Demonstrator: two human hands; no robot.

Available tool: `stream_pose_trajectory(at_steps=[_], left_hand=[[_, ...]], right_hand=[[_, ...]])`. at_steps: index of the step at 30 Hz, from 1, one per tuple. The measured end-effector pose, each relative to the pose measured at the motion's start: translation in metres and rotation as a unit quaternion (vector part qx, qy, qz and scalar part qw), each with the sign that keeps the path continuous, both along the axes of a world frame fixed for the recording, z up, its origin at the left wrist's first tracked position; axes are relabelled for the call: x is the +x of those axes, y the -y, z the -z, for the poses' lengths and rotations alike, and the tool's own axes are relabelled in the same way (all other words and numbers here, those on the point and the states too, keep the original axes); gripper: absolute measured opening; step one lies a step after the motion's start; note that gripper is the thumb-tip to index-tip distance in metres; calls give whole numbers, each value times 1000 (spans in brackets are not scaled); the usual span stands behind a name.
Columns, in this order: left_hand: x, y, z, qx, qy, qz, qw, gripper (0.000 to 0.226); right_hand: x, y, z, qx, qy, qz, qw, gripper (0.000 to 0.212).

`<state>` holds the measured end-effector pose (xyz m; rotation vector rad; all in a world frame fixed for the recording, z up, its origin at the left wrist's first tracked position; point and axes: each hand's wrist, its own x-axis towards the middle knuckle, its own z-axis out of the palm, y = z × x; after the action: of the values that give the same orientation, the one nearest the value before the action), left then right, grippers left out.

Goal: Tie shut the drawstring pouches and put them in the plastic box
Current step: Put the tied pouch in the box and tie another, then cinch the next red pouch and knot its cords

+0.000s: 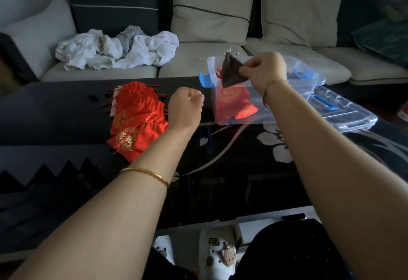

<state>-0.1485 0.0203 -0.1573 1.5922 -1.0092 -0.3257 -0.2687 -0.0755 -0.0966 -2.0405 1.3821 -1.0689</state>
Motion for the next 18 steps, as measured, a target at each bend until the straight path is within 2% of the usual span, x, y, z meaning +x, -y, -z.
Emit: stream_pose_trajectory(at_steps=[5, 7, 11, 14, 18], left_hand=[[0, 7, 11, 51, 36, -5, 998, 15], [2, 8, 14, 64, 49, -18, 997, 13], [15, 12, 30, 132, 86, -85, 984, 32], [24, 7, 34, 212, 155, -144, 954, 34], [40, -12, 36, 303, 218, -226, 900, 33]], right_hand=[[32, 44, -14, 0, -72, 105, 992, 28], [41, 48, -9, 18, -113, 114, 987, 31], [47, 43, 5, 48, -229, 99, 967, 35], [44, 42, 3, 15, -254, 116, 960, 35], [37, 26, 0, -42, -212, 117, 969, 28]])
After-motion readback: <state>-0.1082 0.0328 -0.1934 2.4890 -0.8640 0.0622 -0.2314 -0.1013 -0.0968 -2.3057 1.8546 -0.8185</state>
